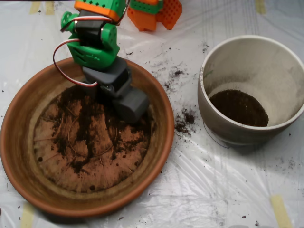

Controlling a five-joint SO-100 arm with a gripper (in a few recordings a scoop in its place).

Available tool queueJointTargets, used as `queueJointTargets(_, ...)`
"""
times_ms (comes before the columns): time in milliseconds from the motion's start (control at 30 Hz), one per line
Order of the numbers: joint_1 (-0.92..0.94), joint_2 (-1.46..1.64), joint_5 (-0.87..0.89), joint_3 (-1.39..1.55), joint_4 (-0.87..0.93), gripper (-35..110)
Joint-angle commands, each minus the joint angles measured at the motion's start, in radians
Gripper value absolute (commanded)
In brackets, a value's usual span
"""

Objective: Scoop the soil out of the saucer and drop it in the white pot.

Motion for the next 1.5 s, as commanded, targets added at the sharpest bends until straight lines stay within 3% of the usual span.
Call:
queueJointTargets(0,0.141,-0.002,-0.086,0.060,0.020,24)
queueJointTargets(200,0.215,-0.015,-0.156,0.051,-0.003,20)
queueJointTargets(400,0.235,-0.017,-0.166,0.051,-0.015,0)
queueJointTargets(667,0.213,0.000,-0.098,-0.005,0.058,0)
queueJointTargets(1100,-0.043,0.061,0.655,-0.319,0.209,-1)
queueJointTargets(1467,-0.347,0.253,0.962,-0.517,0.407,-1)
